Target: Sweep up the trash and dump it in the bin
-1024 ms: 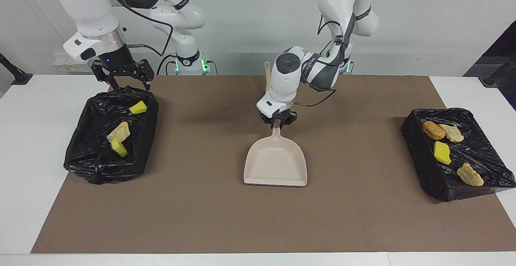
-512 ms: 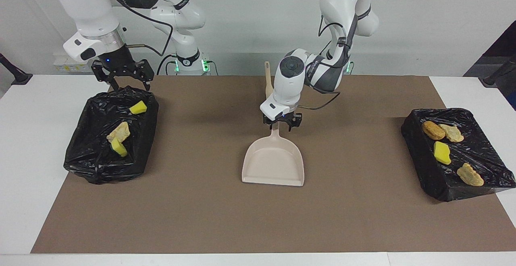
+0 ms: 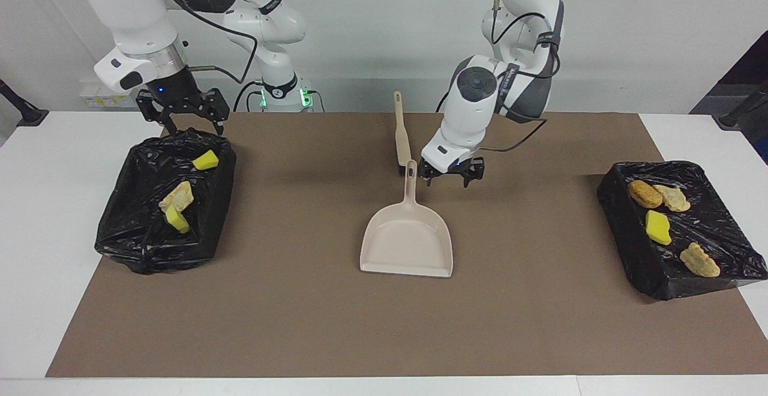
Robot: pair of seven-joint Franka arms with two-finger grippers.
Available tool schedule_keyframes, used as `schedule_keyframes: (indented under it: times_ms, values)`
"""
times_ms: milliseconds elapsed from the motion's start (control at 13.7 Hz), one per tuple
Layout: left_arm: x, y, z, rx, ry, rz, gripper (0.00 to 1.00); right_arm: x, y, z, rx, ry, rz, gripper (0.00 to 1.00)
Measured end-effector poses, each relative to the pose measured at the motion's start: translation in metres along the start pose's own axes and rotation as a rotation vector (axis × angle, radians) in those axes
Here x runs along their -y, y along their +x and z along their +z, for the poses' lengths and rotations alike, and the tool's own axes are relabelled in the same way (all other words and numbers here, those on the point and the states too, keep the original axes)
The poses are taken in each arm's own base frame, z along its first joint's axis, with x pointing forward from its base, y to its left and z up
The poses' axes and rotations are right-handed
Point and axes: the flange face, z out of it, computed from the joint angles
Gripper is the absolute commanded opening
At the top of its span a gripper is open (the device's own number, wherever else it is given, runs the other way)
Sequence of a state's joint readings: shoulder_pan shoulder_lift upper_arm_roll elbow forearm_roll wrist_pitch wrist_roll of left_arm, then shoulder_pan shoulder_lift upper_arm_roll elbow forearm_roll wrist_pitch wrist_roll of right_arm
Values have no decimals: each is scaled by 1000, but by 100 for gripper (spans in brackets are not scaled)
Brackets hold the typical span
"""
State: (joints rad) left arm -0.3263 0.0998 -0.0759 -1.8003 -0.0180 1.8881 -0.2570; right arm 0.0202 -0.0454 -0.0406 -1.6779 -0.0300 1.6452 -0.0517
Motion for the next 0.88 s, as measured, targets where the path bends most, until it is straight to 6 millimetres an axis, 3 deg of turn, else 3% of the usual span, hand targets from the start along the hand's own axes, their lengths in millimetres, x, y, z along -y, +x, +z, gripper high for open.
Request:
schedule_keyframes:
  times_ms: [219,366,512,658,878]
  values:
    - [73,-18,-75,-16,4,52,100,0,0,0,0,0,0,100]
    - [100,-31,-120,-8,7,84,100,0,0,0,0,0,0,100]
    - [118,-41,-149,-3,7,106,100,0,0,0,0,0,0,100]
    - [126,-47,-161,-10,7,108,100,0,0,0,0,0,0,100]
    - [130,-44,-157,-1,7,104,100,0,0,0,0,0,0,100]
